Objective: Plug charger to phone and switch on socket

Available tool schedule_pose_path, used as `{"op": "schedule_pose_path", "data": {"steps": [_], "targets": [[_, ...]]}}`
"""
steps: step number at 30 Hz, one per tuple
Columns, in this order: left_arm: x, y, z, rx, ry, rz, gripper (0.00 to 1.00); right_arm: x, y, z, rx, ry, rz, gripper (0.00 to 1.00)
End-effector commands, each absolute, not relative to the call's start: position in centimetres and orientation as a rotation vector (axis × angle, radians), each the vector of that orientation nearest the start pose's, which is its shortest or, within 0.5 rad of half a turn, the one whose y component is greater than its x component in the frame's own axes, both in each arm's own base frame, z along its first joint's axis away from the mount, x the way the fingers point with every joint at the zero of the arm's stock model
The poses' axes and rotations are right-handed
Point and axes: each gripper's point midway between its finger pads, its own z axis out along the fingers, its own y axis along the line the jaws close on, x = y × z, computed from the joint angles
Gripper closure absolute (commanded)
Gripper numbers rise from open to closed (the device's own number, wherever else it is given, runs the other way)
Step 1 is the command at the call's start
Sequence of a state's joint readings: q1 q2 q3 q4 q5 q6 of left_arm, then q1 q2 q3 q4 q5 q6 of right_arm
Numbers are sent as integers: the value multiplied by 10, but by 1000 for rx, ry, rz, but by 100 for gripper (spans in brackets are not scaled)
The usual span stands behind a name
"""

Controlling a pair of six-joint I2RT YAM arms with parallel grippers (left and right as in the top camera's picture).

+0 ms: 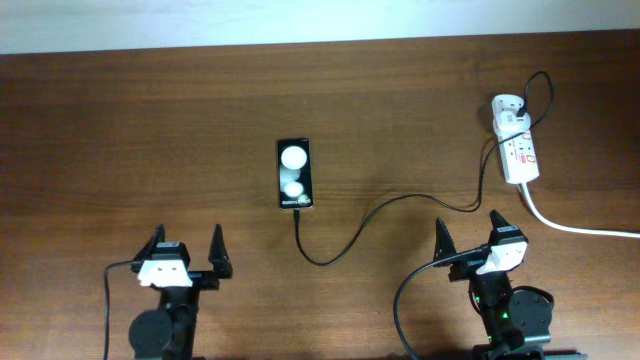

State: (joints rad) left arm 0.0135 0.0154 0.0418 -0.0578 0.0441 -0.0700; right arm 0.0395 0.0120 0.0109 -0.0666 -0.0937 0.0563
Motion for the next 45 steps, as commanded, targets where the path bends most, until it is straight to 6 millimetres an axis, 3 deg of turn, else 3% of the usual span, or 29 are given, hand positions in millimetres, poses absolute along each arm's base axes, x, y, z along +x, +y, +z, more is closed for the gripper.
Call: {"op": "schedule_pose_path", "data": {"steps": [1,5,45], "targets": [[247,0,181,-35,1549,-44,1,245,26,158,-57,1641,153,1],[246,3,155,-50,1654,-33,1,245,26,158,-57,1641,153,1],[246,2,156,-47,1650,-36,1,245,26,158,-57,1641,153,1]]}}
